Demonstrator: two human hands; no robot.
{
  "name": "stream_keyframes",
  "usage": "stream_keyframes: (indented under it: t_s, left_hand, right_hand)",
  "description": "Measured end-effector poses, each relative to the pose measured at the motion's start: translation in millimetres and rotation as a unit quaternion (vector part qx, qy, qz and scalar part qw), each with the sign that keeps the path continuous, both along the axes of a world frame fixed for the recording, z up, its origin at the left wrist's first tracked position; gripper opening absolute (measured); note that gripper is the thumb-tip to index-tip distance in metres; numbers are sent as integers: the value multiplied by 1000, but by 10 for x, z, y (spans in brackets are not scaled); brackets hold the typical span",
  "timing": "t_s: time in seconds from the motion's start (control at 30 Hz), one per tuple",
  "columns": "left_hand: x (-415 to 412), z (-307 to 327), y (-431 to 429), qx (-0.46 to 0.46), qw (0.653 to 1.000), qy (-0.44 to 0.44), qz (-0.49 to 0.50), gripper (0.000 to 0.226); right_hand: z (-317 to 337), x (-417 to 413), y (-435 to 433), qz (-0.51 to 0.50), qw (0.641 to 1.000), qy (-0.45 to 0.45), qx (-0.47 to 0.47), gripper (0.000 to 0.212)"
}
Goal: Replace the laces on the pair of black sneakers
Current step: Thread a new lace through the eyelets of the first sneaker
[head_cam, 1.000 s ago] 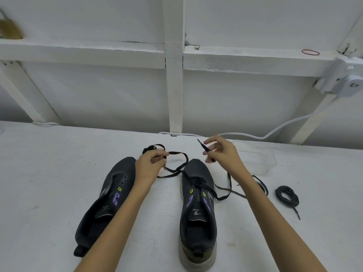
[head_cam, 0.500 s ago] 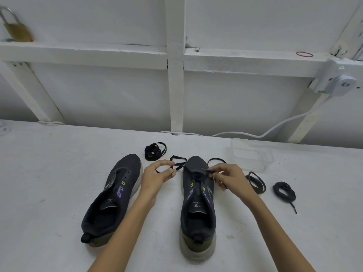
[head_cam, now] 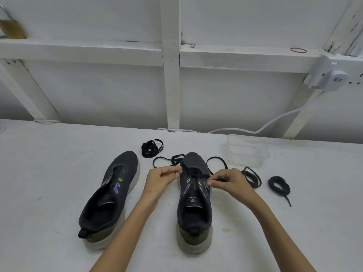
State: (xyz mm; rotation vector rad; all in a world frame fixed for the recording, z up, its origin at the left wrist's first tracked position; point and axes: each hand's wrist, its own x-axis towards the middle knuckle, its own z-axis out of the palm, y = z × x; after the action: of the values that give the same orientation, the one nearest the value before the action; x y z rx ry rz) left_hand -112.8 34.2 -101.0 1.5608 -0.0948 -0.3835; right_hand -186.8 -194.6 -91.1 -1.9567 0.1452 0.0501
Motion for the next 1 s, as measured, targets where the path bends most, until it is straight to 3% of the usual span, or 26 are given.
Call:
stream_keyframes:
  t_s: [0.17,0.33,0.6,0.7,0.9,1.0]
  left_hand:
    - [1,-38,-21,31,999,-34,3,19]
    - [-14,-65,-6,151,979,-128,-40,20]
    - [-44,-77,-3,191,968,-157,-48,17]
    - [-64,-82,-15,216,960,-171,-44,14]
    - [-101,-5,-6,318,916,-236,-67,4]
    - [-96,37,-7,341,902,-254,-71,4]
  right_hand:
    - [-9,-1,40,6,1000,-17,-23,4]
    - [-3,27,106,4,997,-31,-64,7]
    - [116,69,283,25,957,-32,-286,10]
    - [112,85,381,20,944,-14,-330,10]
    - [122,117,441,-3,969,-13,-246,2]
    - [108,149,488,-6,978,19,-209,12]
